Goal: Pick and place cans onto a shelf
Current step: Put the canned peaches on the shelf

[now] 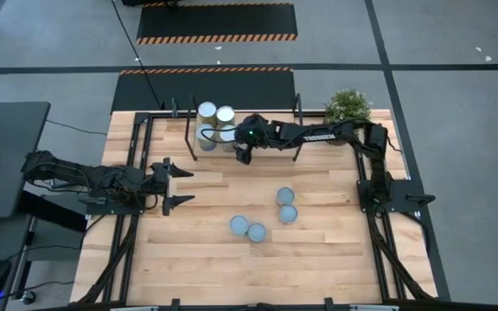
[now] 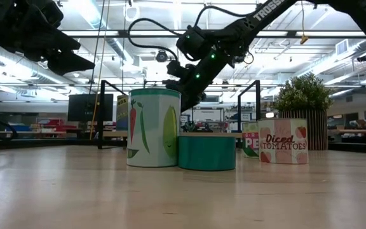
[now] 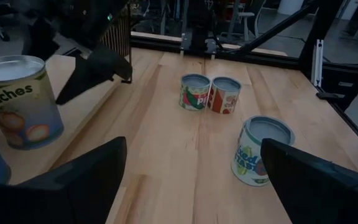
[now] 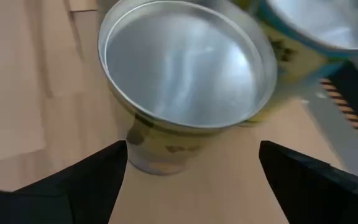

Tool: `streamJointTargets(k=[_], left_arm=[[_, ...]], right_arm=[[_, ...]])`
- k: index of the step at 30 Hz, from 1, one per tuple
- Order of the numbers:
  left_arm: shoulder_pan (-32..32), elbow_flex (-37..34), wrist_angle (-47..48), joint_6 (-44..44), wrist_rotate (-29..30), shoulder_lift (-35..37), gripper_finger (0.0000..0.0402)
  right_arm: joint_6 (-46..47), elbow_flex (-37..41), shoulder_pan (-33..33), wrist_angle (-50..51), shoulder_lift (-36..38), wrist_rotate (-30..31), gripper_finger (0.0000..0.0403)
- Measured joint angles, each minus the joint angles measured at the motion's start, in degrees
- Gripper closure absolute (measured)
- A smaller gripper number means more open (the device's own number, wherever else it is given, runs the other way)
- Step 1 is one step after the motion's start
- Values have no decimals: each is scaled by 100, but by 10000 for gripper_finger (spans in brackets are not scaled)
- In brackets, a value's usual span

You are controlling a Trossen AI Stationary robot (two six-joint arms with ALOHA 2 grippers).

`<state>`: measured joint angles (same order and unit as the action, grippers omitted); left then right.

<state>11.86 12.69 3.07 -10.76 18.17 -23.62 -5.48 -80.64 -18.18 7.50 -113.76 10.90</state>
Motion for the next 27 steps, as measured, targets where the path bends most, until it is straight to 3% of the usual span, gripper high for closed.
streamJointTargets(k=[7, 15, 23, 27], left_arm=[[0, 0, 12, -37, 0, 0, 26], [0, 0, 17, -58, 0, 0, 26], [0, 0, 17, -63, 0, 2, 26], [0, 0, 17, -63, 0, 0, 26]], right_arm=[[-62, -2, 22, 381, 227, 919, 30], [-153, -2, 95, 466, 309, 1496, 30], [-741, 0, -153, -84, 309, 1122, 30], [-978, 0, -333, -487, 307, 658, 30]])
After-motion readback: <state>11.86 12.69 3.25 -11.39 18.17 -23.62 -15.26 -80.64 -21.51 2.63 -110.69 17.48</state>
